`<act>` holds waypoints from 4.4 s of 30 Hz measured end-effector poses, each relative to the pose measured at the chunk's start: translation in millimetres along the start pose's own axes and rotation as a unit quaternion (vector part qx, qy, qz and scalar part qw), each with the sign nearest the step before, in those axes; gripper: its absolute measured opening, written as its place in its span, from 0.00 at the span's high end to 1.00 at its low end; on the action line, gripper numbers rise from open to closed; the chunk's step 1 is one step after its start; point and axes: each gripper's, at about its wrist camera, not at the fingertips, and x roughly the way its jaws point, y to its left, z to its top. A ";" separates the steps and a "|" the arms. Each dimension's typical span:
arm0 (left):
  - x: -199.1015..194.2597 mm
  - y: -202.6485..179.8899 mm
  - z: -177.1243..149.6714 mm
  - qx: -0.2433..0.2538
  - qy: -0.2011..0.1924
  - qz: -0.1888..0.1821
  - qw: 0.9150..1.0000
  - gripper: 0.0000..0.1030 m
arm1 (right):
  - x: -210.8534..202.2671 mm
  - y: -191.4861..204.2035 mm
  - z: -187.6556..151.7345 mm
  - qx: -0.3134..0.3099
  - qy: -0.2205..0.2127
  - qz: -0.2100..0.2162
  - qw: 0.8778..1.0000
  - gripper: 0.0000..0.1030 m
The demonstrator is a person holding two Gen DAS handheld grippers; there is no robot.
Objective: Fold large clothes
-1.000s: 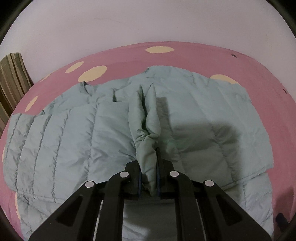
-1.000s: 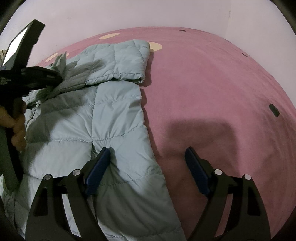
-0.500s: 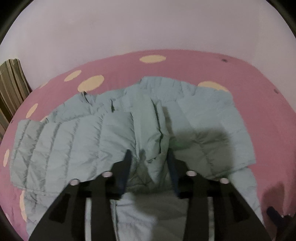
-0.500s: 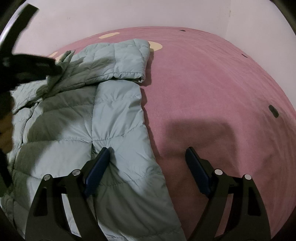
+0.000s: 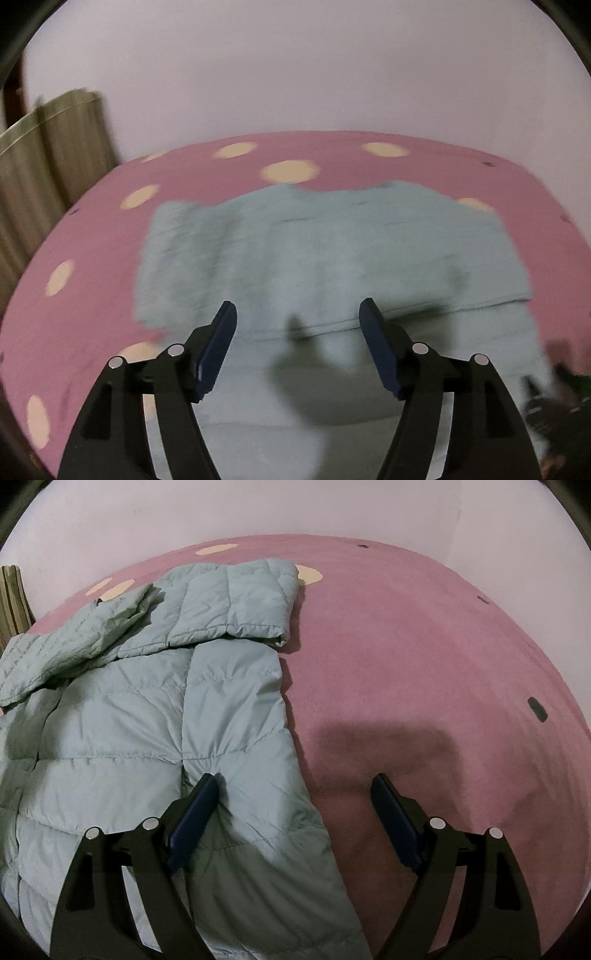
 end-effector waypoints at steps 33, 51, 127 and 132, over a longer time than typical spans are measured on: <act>59.4 145.2 -21.8 -0.097 0.035 0.090 0.991 0.34 | 52.9 149.6 135.7 -0.052 0.000 0.090 0.995 0.93; 115.3 93.1 15.0 -0.046 0.051 0.096 0.993 0.34 | 75.2 54.2 140.1 -0.020 -0.001 -0.013 1.000 0.91; -18.0 116.4 -192.3 -0.103 0.140 -0.060 0.983 0.30 | -58.4 -17.4 -62.2 -0.015 0.037 0.040 0.998 0.35; -27.4 108.0 -205.9 -0.092 0.138 -0.073 0.983 0.31 | -67.7 -22.3 -84.0 -0.002 0.041 0.048 0.998 0.35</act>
